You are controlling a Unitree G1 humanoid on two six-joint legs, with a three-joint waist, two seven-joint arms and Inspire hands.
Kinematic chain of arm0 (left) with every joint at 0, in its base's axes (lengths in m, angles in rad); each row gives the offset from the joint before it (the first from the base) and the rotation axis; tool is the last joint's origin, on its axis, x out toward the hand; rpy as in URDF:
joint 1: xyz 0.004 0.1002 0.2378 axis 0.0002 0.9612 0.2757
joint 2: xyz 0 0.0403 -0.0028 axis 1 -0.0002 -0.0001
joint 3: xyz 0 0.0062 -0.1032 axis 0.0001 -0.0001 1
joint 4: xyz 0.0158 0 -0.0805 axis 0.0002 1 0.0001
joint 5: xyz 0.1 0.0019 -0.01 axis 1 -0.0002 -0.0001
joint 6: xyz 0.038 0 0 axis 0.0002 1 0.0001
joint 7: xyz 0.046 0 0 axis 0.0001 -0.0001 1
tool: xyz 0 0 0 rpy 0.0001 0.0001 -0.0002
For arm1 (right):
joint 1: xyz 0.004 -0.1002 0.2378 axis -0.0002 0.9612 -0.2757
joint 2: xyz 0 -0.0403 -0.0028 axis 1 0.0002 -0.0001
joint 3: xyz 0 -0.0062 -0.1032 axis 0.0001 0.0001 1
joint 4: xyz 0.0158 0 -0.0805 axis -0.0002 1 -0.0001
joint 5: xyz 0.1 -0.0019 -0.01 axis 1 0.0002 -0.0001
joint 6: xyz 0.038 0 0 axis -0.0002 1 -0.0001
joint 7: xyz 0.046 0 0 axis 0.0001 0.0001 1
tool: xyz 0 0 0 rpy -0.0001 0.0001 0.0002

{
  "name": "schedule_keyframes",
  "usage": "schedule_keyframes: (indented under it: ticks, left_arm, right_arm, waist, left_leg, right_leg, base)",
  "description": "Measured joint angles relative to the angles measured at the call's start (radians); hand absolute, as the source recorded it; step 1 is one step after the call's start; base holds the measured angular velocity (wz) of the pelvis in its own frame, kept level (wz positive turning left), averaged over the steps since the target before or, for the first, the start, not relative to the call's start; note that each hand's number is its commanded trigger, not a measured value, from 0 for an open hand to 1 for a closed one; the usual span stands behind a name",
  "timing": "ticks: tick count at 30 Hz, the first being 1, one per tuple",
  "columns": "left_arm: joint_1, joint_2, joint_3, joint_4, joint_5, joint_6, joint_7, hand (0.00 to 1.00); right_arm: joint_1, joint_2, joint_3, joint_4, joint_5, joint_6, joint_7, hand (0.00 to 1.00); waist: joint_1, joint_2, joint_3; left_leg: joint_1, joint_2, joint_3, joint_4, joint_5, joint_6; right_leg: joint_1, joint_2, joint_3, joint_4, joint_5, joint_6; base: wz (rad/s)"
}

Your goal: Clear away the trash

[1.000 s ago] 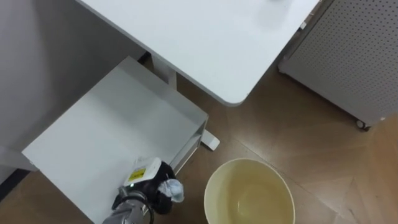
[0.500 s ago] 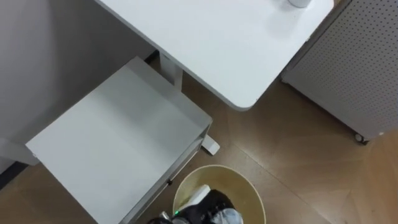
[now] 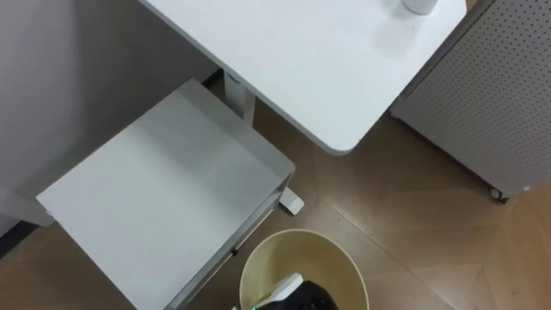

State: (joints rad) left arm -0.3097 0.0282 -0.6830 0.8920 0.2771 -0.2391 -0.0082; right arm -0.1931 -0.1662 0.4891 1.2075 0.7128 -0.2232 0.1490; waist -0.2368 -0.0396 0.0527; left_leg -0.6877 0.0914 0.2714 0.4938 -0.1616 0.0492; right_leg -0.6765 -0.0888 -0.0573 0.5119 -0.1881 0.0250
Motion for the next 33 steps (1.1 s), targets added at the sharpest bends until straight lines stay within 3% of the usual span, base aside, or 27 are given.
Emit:
schedule_keyframes:
  ticks: [11,22,26,33]
  left_arm:
    - [0.016,0.001,-0.048,0.0,0.025,0.0,-0.007,0.0]
    - [0.02,0.003,-0.048,0.0,0.089,0.0,0.029,0.0]
    - [0.02,0.016,-0.052,-0.019,0.089,-0.001,0.069,0.0]
    - [0.016,0.051,-0.042,-0.067,0.142,-0.002,0.087,0.0]
  right_arm:
    - [0.018,-0.001,0.002,0.006,0.038,-0.005,0.009,1.0]
    - [0.02,-0.005,0.0,0.014,0.054,-0.005,0.036,1.0]
    - [0.02,-0.01,0.0,0.01,0.063,-0.001,0.036,1.0]
    - [0.023,-0.045,-0.038,0.034,0.059,0.031,0.06,1.0]
  waist:
    - [0.033,0.01,-0.0058]
    - [0.053,0.026,-0.0046]
    - [0.052,0.029,-0.0047]
    - [0.051,0.059,-0.0013]
  left_leg:
    - [0.02,0.001,-0.004,-0.008,0.001,-0.001]
    - [0.038,-0.002,0.001,-0.015,0.002,-0.001]
    - [0.043,-0.005,0.001,-0.014,0.002,0.0]
    - [0.145,-0.019,0.022,-0.043,-0.004,0.005]
  right_leg:
    - [0.022,0.001,-0.001,-0.007,0.003,0.001]
    - [0.033,-0.005,-0.001,-0.008,0.003,0.002]
    - [0.036,-0.009,-0.001,-0.004,0.001,0.002]
    - [0.12,-0.016,0.024,-0.016,-0.005,0.014]
  base:
    - [0.0]
    - [0.0]
    - [0.0]
    - [-0.04]
